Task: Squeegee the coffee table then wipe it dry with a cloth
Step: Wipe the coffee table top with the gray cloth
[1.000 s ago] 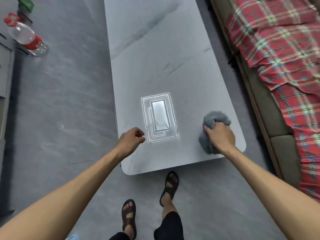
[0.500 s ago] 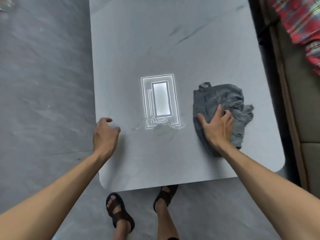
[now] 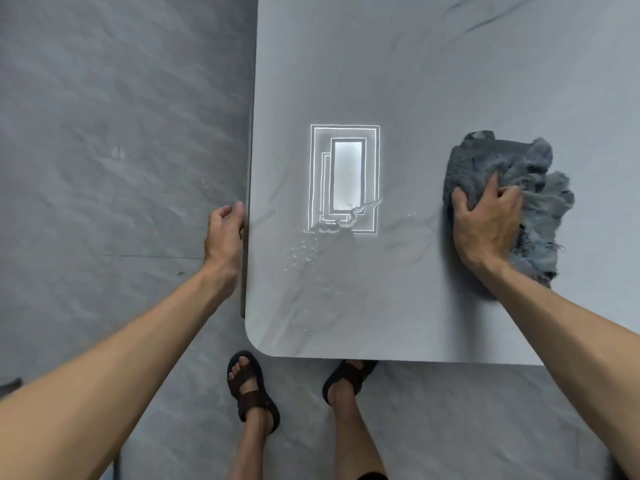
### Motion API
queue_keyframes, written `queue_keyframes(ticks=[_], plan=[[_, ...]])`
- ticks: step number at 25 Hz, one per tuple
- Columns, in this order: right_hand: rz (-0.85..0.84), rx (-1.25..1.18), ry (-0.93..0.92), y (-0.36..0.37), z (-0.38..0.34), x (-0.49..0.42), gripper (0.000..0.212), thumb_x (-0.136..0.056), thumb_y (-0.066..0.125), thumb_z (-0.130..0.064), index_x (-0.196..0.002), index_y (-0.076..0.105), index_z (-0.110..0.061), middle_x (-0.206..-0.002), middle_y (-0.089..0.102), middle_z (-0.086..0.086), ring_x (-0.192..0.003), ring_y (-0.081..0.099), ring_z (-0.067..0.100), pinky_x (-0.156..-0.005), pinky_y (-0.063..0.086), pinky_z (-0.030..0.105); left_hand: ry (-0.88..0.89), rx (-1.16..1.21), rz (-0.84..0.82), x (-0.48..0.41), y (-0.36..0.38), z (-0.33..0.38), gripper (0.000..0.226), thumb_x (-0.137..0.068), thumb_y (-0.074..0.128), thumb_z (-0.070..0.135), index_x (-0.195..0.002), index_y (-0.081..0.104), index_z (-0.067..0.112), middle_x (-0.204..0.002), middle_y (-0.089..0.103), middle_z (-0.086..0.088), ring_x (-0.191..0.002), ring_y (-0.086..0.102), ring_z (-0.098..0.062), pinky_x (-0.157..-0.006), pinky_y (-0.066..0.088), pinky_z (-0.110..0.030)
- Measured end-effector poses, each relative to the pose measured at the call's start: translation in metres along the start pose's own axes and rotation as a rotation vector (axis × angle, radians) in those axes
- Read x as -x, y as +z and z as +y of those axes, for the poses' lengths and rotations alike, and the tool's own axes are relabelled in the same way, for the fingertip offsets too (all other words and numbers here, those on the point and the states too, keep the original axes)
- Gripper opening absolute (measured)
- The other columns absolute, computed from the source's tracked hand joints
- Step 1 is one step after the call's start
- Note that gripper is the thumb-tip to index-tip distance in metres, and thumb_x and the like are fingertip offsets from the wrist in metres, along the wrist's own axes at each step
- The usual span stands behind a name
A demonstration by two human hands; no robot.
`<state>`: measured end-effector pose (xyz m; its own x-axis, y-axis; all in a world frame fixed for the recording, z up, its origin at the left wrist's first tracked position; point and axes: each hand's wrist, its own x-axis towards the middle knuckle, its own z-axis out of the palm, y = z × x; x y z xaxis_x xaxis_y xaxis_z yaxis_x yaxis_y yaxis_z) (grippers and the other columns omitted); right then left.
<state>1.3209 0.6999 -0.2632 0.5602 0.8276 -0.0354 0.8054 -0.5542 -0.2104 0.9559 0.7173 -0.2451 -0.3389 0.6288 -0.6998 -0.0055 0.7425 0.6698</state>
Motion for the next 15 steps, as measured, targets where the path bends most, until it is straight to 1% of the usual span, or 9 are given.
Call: queue_keyframes(ticks=[2, 3, 4, 6, 8, 10, 13, 15], plan=[[-0.035, -0.028, -0.1, 0.006, -0.031, 0.006, 0.077, -0.088, 0.038, -0.063, -0.148, 0.03, -0.014, -0.112, 0.046, 0.019, -0.102, 0.046, 0.034, -0.088, 0.04, 0.043, -0.003, 0.065, -0.022, -0.001, -0.004, 0.0, 0.03, -0.098, 0.049, 0.036, -0.118, 0.054, 0.014, -0.109, 0.065, 0.002, -0.108, 0.06, -0.015, -0.088, 0.046, -0.023], [-0.057, -0.047, -0.153, 0.011, -0.049, 0.009, 0.078, -0.088, 0.037, -0.065, -0.149, 0.029, -0.016, -0.111, 0.047, 0.018, -0.1, 0.047, 0.032, -0.087, 0.04, 0.042, 0.0, 0.073, -0.03, -0.001, -0.007, -0.001, 0.025, -0.098, 0.048, 0.036, -0.113, 0.055, 0.017, -0.105, 0.065, 0.004, -0.106, 0.06, -0.013, -0.088, 0.044, -0.022], [-0.078, -0.059, -0.212, 0.017, -0.067, 0.013, 0.079, -0.088, 0.035, -0.067, -0.15, 0.028, -0.018, -0.109, 0.048, 0.017, -0.098, 0.047, 0.03, -0.085, 0.04, 0.04, 0.005, 0.078, -0.036, 0.0, -0.01, -0.001, 0.023, -0.098, 0.048, 0.036, -0.11, 0.056, 0.019, -0.106, 0.065, 0.003, -0.107, 0.06, -0.012, -0.09, 0.044, -0.022], [-0.109, -0.058, -0.346, 0.027, -0.104, 0.02, 0.078, -0.089, 0.031, -0.069, -0.15, 0.029, -0.021, -0.102, 0.048, 0.013, -0.09, 0.046, 0.026, -0.079, 0.037, 0.036, 0.012, 0.079, -0.057, 0.0, -0.015, -0.003, 0.024, -0.099, 0.047, 0.037, -0.111, 0.056, 0.018, -0.116, 0.065, -0.001, -0.11, 0.06, -0.012, -0.098, 0.043, -0.024], [-0.129, -0.043, -0.471, 0.034, -0.134, 0.026, 0.075, -0.089, 0.028, -0.071, -0.148, 0.034, -0.024, -0.095, 0.045, 0.008, -0.085, 0.043, 0.023, -0.077, 0.037, 0.036, 0.004, 0.089, -0.093, -0.001, -0.02, -0.003, 0.028, -0.1, 0.044, 0.037, -0.116, 0.054, 0.017, -0.121, 0.063, -0.004, -0.114, 0.059, -0.013, -0.104, 0.04, -0.026], [-0.152, -0.014, -0.579, 0.038, -0.151, 0.031, 0.072, -0.089, 0.026, -0.071, -0.145, 0.038, -0.029, -0.093, 0.045, 0.006, -0.085, 0.044, 0.023, -0.077, 0.038, 0.038, -0.011, 0.114, -0.138, -0.003, -0.024, -0.005, 0.029, -0.101, 0.041, 0.038, -0.119, 0.051, 0.017, -0.123, 0.061, -0.004, -0.117, 0.057, -0.013, -0.107, 0.038, -0.027], [-0.197, 0.003, -0.777, 0.04, -0.17, 0.048, 0.066, -0.089, 0.028, -0.071, -0.143, 0.042, -0.034, -0.098, 0.052, 0.007, -0.09, 0.049, 0.024, -0.078, 0.037, 0.038, -0.014, 0.15, -0.172, -0.003, -0.026, -0.007, 0.028, -0.102, 0.039, 0.037, -0.118, 0.049, 0.017, -0.125, 0.059, -0.005, -0.116, 0.056, -0.013, -0.106, 0.037, -0.027], [-0.244, -0.035, -0.939, 0.042, -0.185, 0.072, 0.062, -0.088, 0.035, -0.07, -0.139, 0.047, -0.037, -0.098, 0.055, 0.006, -0.091, 0.052, 0.025, -0.077, 0.036, 0.037, -0.003, 0.2, -0.167, -0.002, -0.024, -0.007, 0.026, -0.102, 0.039, 0.034, -0.116, 0.049, 0.015, -0.122, 0.06, -0.007, -0.108, 0.059, -0.012, -0.099, 0.042, -0.025]])
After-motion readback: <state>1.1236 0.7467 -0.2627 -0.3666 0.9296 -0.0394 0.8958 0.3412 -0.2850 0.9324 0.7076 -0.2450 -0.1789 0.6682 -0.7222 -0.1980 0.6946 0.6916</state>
